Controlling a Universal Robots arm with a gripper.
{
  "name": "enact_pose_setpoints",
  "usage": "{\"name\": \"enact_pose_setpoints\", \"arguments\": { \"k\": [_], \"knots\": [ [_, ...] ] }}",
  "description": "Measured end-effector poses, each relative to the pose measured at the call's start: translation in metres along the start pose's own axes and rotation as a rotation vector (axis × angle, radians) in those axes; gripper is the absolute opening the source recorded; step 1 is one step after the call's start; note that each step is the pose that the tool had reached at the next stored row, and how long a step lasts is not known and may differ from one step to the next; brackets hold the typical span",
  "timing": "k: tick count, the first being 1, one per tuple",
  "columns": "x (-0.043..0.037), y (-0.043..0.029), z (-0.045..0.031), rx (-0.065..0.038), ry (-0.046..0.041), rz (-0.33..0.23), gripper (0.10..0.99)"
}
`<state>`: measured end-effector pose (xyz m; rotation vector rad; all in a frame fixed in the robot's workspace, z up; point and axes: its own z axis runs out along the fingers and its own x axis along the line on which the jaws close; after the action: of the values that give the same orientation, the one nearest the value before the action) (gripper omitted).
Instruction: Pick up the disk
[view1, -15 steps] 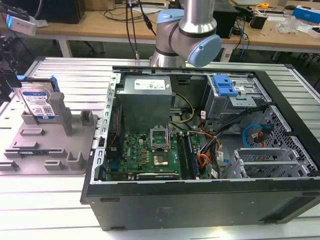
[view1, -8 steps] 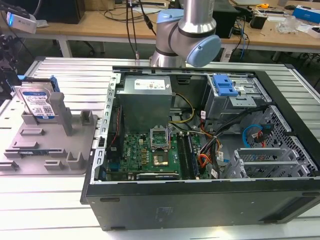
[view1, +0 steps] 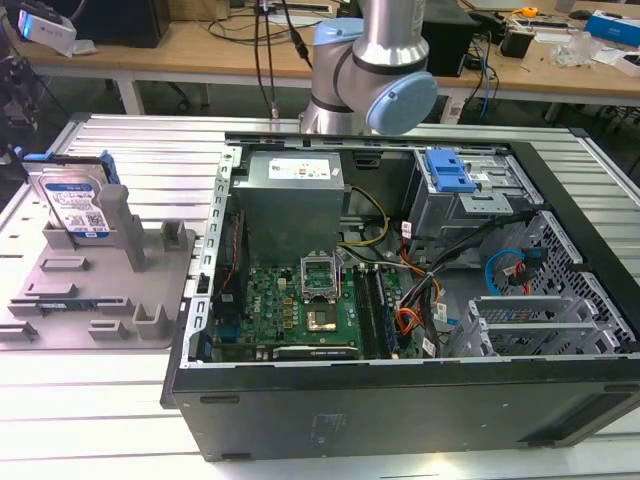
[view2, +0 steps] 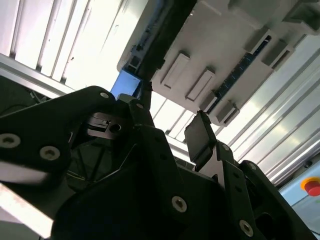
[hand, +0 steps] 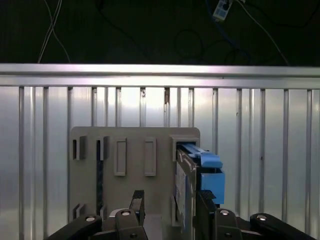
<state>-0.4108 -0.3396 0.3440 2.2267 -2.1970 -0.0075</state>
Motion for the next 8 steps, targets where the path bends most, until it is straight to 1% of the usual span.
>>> {"name": "enact_pose_setpoints", "arguments": {
  "k": [3,5,8],
  "knots": [
    [-0.009,0.0023,0.0,0.0,0.0002,-0.004,0.541],
    [-0.0149,0.0052,0.0004,0.0,0.0003,-0.007,0.541],
    [-0.0177,0.0072,0.0013,0.0,0.0004,-0.011,0.541]
  ]
}}
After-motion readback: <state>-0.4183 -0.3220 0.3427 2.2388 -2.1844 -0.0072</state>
